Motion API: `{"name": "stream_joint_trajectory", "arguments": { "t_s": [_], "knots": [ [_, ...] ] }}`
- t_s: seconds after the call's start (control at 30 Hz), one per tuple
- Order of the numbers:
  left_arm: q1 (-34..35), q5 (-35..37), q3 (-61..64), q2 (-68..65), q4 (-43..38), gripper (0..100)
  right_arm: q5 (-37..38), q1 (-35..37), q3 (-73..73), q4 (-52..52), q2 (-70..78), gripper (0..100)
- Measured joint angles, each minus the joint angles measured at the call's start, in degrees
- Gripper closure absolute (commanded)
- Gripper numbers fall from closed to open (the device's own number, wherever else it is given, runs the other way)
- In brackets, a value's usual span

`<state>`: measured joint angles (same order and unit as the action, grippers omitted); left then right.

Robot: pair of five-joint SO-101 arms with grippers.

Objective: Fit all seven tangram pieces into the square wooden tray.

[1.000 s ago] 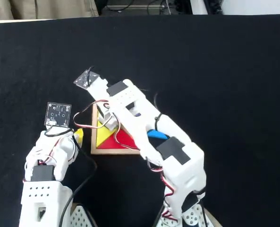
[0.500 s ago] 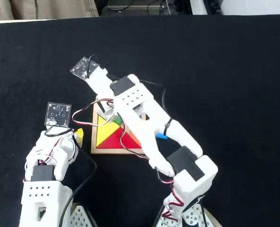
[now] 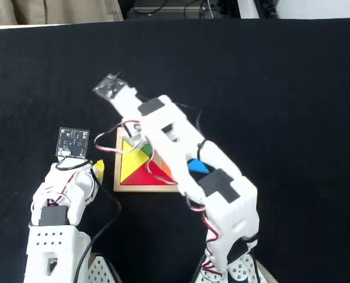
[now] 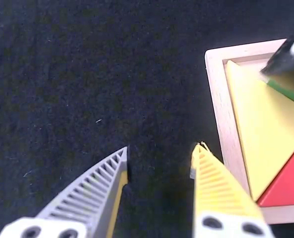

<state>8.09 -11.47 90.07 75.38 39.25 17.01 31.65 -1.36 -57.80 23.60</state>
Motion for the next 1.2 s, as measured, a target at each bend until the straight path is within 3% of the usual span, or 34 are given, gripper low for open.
{"name": "stream_joint_trajectory", "arguments": {
  "t_s": [0.2, 1.2],
  "knots": [
    [0.0, 0.0, 0.0, 0.0, 0.0, 79, 1.05, -2.81, 0.97, -0.44, 1.14, 98.7],
    [0.0, 0.0, 0.0, 0.0, 0.0, 79, 1.32, -0.26, 4.84, -1.32, 6.07, 98.7]
  ]
}}
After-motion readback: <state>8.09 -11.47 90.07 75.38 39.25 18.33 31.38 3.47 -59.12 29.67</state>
